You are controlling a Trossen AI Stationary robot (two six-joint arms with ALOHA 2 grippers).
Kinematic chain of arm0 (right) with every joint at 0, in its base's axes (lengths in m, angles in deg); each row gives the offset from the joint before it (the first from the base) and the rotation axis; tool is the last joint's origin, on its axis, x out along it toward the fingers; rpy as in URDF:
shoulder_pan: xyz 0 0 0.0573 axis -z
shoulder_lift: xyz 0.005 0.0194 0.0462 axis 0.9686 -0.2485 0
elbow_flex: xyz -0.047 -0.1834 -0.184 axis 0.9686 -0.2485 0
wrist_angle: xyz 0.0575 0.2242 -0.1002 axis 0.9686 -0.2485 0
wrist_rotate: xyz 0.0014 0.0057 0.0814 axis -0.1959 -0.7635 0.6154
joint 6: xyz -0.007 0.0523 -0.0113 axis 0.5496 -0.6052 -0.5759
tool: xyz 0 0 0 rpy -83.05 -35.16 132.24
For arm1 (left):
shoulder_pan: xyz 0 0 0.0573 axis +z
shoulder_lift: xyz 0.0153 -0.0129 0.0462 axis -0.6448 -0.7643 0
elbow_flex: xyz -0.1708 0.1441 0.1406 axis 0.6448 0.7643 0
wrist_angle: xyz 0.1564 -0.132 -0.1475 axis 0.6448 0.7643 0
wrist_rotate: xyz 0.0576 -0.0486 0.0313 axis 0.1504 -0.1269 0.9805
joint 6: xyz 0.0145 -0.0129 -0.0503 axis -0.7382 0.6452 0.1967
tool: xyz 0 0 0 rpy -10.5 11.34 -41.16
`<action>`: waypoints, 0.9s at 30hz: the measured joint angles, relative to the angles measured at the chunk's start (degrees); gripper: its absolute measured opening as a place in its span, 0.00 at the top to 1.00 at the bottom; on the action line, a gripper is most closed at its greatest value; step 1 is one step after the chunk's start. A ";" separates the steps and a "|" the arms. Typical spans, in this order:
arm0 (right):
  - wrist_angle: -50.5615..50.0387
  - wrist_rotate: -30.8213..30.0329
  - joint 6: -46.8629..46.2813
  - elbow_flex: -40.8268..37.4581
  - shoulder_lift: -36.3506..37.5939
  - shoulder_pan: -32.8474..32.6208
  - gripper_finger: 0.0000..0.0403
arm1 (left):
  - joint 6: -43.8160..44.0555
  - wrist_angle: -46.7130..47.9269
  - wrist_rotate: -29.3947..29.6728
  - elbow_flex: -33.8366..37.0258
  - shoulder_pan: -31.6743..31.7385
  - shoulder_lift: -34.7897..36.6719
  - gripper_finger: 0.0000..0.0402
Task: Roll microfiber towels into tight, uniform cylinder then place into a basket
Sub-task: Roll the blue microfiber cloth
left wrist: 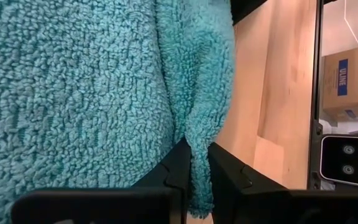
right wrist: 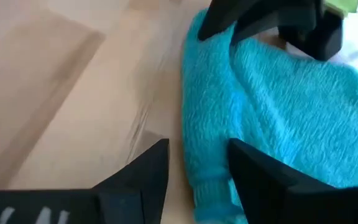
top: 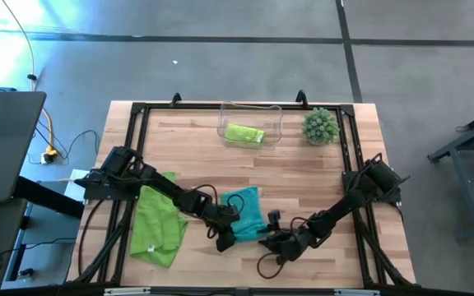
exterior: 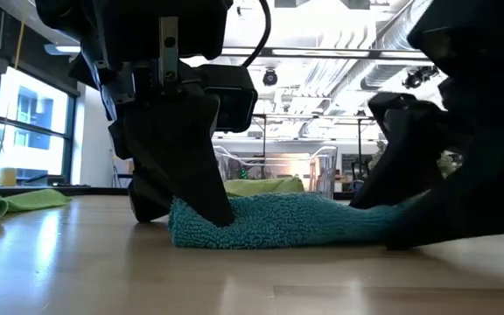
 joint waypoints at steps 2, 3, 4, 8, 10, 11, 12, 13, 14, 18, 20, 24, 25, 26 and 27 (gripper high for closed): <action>-1.54 0.67 -3.35 0.17 0.17 0.75 0.61 | 0.00 0.00 -0.02 0.00 0.00 0.00 0.92; -2.35 0.90 -4.74 0.19 0.20 1.05 0.61 | 0.00 0.00 -0.02 -0.01 0.00 0.00 0.92; -2.80 1.13 -5.70 0.25 0.23 1.30 0.61 | 0.00 0.01 -0.02 0.00 0.00 0.00 0.92; -3.85 2.76 -8.88 0.33 0.39 2.03 0.62 | -0.04 -0.07 -0.04 0.00 -0.02 0.00 0.92; -4.49 3.33 -10.82 0.33 0.39 2.17 0.64 | -0.55 -0.12 -0.12 0.00 -0.08 0.00 0.92; -4.91 3.39 -11.76 0.35 0.39 2.18 0.66 | -0.61 -0.17 -0.11 0.00 -0.10 0.00 0.92; -5.37 3.39 -12.43 0.39 0.39 2.18 0.68 | -0.65 -0.18 -0.12 0.00 -0.11 0.07 0.91; -6.01 3.37 -13.16 0.41 0.39 2.18 0.70 | -0.74 -0.15 -0.20 0.00 -0.11 0.42 0.90; -6.44 3.37 -14.03 0.44 0.41 2.21 0.73 | -1.13 -0.15 -0.24 0.00 -0.11 0.64 0.89; -7.43 3.37 -15.82 0.41 0.39 2.29 0.85 | -3.44 0.17 -0.30 0.13 -0.17 1.59 0.83; -7.87 3.57 -17.24 0.39 0.39 2.36 0.91 | -4.55 0.08 -0.48 0.13 -0.20 1.78 0.80; -8.28 7.11 -21.07 0.29 0.48 3.36 0.98 | -7.51 1.60 -1.52 0.21 -0.20 3.11 0.74; -8.24 8.78 -22.27 0.23 0.67 3.93 0.98 | -8.69 2.21 -1.59 0.22 -0.20 3.56 0.72; -8.11 10.57 -23.62 0.22 0.80 4.50 0.98 | -9.95 2.86 -1.64 0.23 -0.23 4.23 0.71; -7.82 12.60 -25.01 0.22 1.03 5.14 0.98 | -11.47 3.63 -1.74 0.26 -0.34 5.02 0.71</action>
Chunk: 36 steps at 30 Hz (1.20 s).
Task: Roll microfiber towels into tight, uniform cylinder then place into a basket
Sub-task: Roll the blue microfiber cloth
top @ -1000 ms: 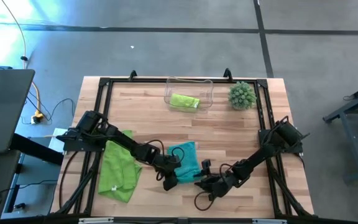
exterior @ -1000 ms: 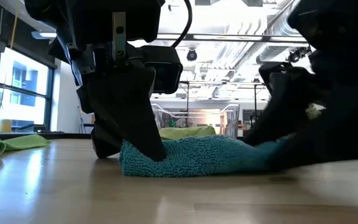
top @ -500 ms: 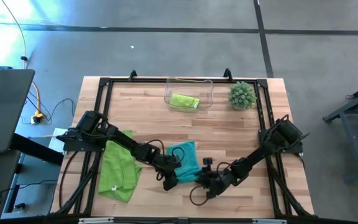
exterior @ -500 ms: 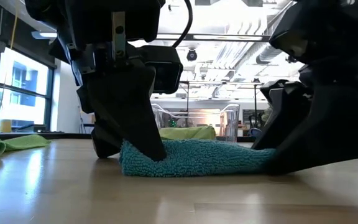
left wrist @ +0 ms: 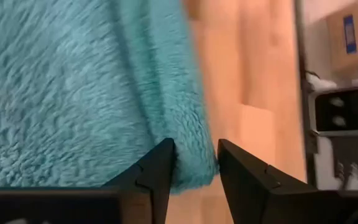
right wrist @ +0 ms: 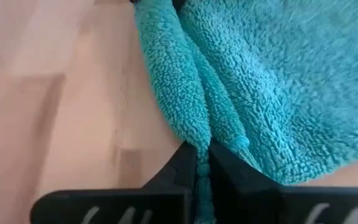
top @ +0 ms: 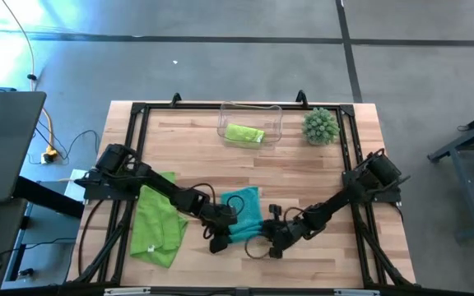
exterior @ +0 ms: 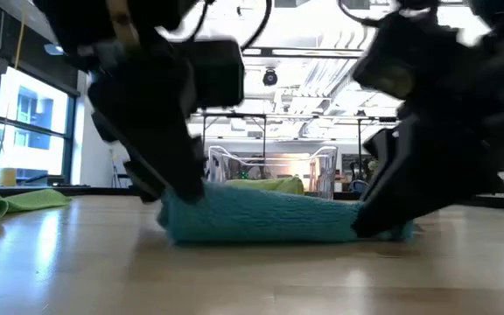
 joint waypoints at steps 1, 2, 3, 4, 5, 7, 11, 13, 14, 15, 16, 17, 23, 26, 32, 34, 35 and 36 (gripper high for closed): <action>-0.14 2.04 -1.09 0.00 0.36 0.64 0.99 | -1.39 0.15 0.01 -0.03 -0.10 0.60 0.70; -0.04 4.18 -2.14 -0.02 0.57 1.37 0.99 | -2.78 0.41 0.14 -0.07 -0.14 1.18 0.69; 0.26 6.68 -3.15 -0.02 0.98 2.05 0.99 | -4.23 1.66 0.70 -0.04 -0.36 2.07 0.69; 0.10 9.09 -4.30 -0.02 1.44 2.71 0.99 | -5.47 2.44 0.92 0.00 -0.52 2.93 0.69; 0.06 11.56 -5.47 -0.07 1.84 3.40 0.99 | -6.81 2.47 1.27 -0.06 -0.73 3.60 0.69; -0.11 15.58 -7.72 -0.10 2.51 4.87 0.99 | -9.69 3.85 1.65 -0.11 -1.33 5.20 0.69; -0.26 21.93 -13.81 -0.11 2.95 7.97 1.00 | -16.24 3.89 4.74 -0.13 -4.08 7.20 0.69; -0.27 24.64 -16.90 -0.11 2.95 9.32 1.00 | -20.19 2.56 8.56 -0.17 -6.13 7.31 0.69; -0.22 25.60 -18.02 -0.11 2.95 10.08 1.00 | -22.45 2.49 10.89 -0.17 -7.29 7.30 0.69; -0.25 26.40 -19.09 -0.13 2.95 10.69 1.00 | -24.70 2.33 13.54 -0.17 -8.57 7.11 0.69; -0.16 27.45 -20.00 -0.22 2.95 11.28 1.00 | -26.80 1.76 16.71 -0.21 -9.76 6.63 0.69; -0.08 28.71 -20.78 -0.26 2.95 11.89 1.00 | -28.75 1.70 20.39 -0.26 -10.95 6.10 0.69; -0.29 33.70 -24.53 -0.28 2.95 14.78 1.00 | -33.84 -1.10 39.38 -0.22 -15.40 2.71 0.69; -0.37 35.49 -25.39 -0.31 2.97 16.14 1.00 | -33.49 -2.95 40.19 -0.22 -15.17 1.88 0.69; -0.56 37.60 -26.77 -0.31 2.97 18.12 1.00 | -33.10 -4.53 41.72 -0.27 -14.35 0.30 0.63; -0.56 38.21 -26.77 -0.31 2.97 18.44 1.00 | -33.02 -4.44 41.77 -0.28 -14.00 -0.86 0.61; -0.62 38.47 -26.77 -0.31 2.97 18.58 1.00 | -32.86 -4.60 41.77 -0.28 -13.85 -1.48 0.60; -0.62 38.59 -26.77 -0.31 2.97 18.62 1.00 | -32.59 -4.98 42.07 -0.28 -13.62 -2.13 0.59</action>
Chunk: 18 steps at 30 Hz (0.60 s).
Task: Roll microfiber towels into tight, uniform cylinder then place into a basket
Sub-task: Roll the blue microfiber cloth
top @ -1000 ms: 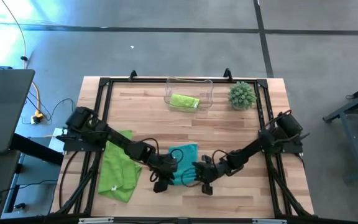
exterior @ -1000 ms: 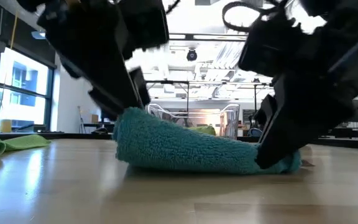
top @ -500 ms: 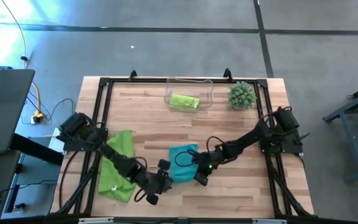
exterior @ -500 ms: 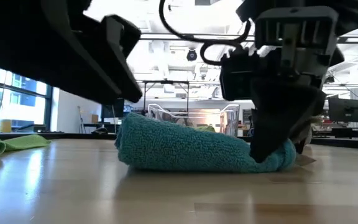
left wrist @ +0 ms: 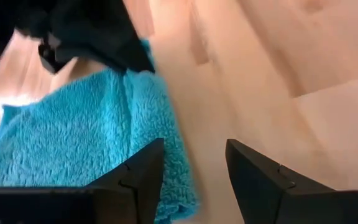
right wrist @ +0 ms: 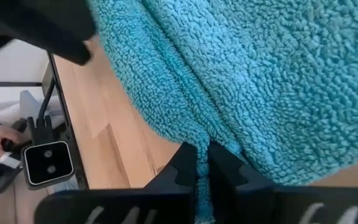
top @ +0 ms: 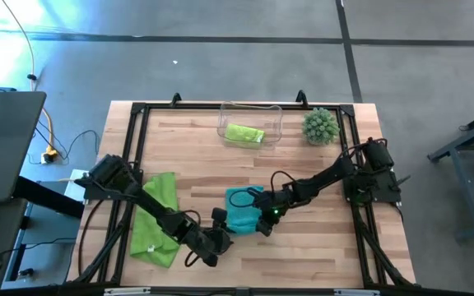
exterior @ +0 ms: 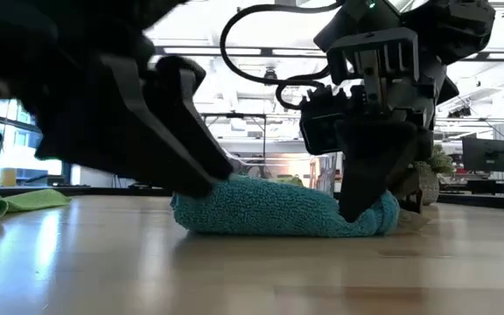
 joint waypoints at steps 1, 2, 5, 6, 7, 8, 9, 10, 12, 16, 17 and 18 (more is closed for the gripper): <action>0.04 0.04 0.00 0.00 0.00 0.00 1.00 | 0.44 0.00 0.33 0.00 0.24 -0.52 0.59; 0.06 0.07 0.01 0.00 0.00 0.00 1.00 | 0.60 -0.06 0.62 0.00 0.55 -1.03 0.58; 0.11 0.17 0.01 0.00 0.00 0.00 1.00 | 0.99 -0.15 2.29 0.00 1.40 -2.23 0.57; 0.11 0.17 0.02 0.00 0.00 -0.01 1.00 | 1.00 -0.42 2.58 0.00 1.66 -2.49 0.57; 0.14 0.21 0.02 0.00 0.01 -0.02 1.00 | 0.99 -0.37 2.76 0.00 1.94 -2.56 0.57; 0.17 0.21 0.00 0.00 0.02 -0.04 1.00 | 0.99 -0.31 2.80 0.00 2.17 -2.58 0.57; 0.19 0.21 0.00 0.00 0.02 -0.04 0.99 | 1.01 -0.34 2.74 0.00 2.43 -2.58 0.57; 0.23 0.23 0.00 0.00 0.02 -0.04 0.99 | 1.01 -0.34 2.58 0.00 2.75 -2.58 0.57; 0.32 0.23 0.07 0.00 0.02 -0.04 0.97 | 1.01 -0.18 1.30 0.00 3.39 -2.58 0.57; 0.37 0.39 2.58 0.05 0.02 -0.04 0.93 | 4.32 0.12 -4.02 -0.10 5.12 -3.30 0.57; 0.37 0.59 3.79 0.11 0.02 -0.04 0.91 | 5.48 0.30 -5.46 -0.13 5.45 -3.37 0.57; 0.40 0.79 4.95 0.15 0.02 -0.04 0.89 | 6.75 0.26 -6.76 -0.15 5.77 -3.57 0.57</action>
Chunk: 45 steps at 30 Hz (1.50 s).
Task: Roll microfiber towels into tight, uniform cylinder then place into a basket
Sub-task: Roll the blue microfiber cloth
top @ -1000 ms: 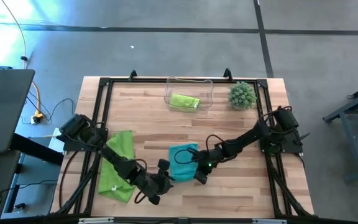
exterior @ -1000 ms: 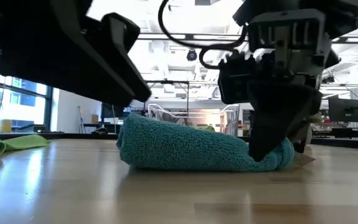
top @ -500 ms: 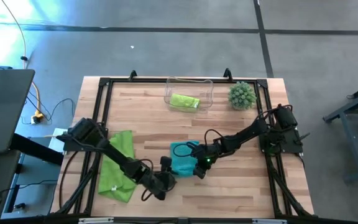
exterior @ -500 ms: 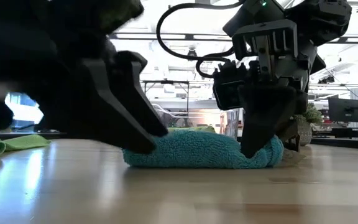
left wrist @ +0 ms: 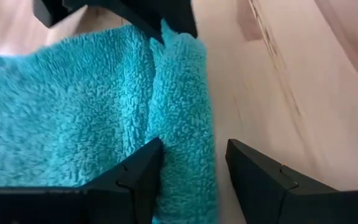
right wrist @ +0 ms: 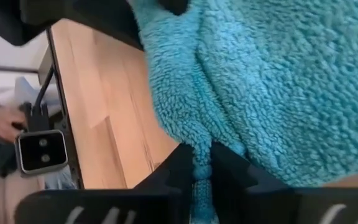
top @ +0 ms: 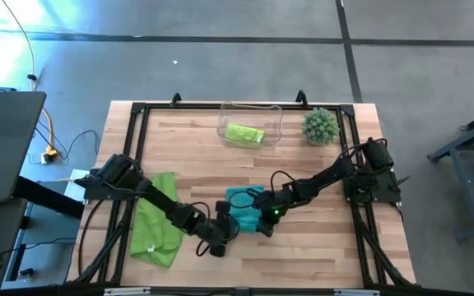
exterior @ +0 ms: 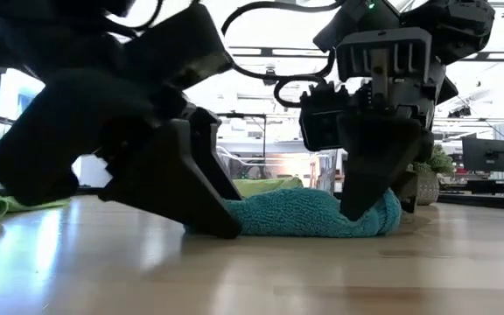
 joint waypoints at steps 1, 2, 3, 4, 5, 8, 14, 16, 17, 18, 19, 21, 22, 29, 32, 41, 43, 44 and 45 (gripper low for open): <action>0.01 0.12 0.94 0.00 0.10 0.00 0.87 | 1.25 0.02 -0.98 0.00 0.23 -0.24 0.57; 0.01 0.14 1.87 0.00 0.29 -0.02 0.84 | 2.38 0.21 -1.66 -0.04 0.37 -0.28 0.57; -0.03 0.14 2.62 -0.02 0.57 0.01 0.82 | 3.35 0.32 -1.93 -0.04 0.39 -0.30 0.57; -0.38 0.12 3.37 -0.02 0.99 0.18 0.79 | 4.18 0.33 -2.10 -0.04 0.39 -0.34 0.57; -0.81 0.14 4.29 -0.03 1.63 0.42 0.76 | 4.72 0.37 -2.31 -0.04 0.40 -0.38 0.57; -3.50 1.97 7.23 -0.11 4.54 1.65 0.70 | 5.93 0.50 -2.72 -0.04 0.41 -0.43 0.57; -15.93 6.96 13.94 -0.11 14.45 4.12 0.65 | 10.56 0.76 -3.91 -0.02 0.46 -0.45 0.57; -18.36 6.74 16.46 -0.11 18.49 4.09 0.65 | 12.33 0.74 -3.95 -0.01 0.46 -0.48 0.57; -18.53 6.06 18.14 -0.11 20.33 3.59 0.65 | 13.44 0.74 -4.02 0.00 0.46 -0.48 0.57; -18.28 4.42 20.44 -0.11 22.04 2.49 0.65 | 14.53 0.74 -4.07 0.00 0.46 -0.48 0.57; -17.40 1.74 24.44 -0.11 23.75 0.66 0.65 | 15.25 0.68 -4.09 0.00 0.52 -0.48 0.57; -15.30 -7.23 34.93 -0.04 25.92 -4.51 0.65 | 16.17 0.64 -4.14 0.00 0.74 -0.50 0.57; -14.46 -12.98 39.94 0.00 26.31 -7.40 0.65 | 16.39 0.63 -4.10 0.01 0.74 -0.48 0.57; -10.64 -45.04 54.68 0.00 19.83 -19.49 0.65 | 16.90 0.57 -4.49 0.04 1.48 -0.48 0.57; -9.41 -45.54 54.79 0.00 14.95 -20.51 0.65 | 17.01 0.50 -4.76 0.07 1.78 -0.48 0.57; -3.05 -45.52 54.55 0.00 4.27 -19.50 0.65 | 19.31 0.52 -5.47 0.07 2.08 -0.43 0.57; -2.84 -46.85 54.63 0.00 2.61 -18.91 0.65 | 19.57 0.52 -5.50 0.07 2.08 -0.43 0.57; -2.75 -47.89 54.62 0.00 1.97 -18.57 0.65 | 19.81 0.50 -5.47 0.07 2.08 -0.43 0.57; -2.76 -48.64 54.30 0.00 1.43 -18.27 0.65 | 19.97 0.52 -5.47 0.07 2.08 -0.43 0.57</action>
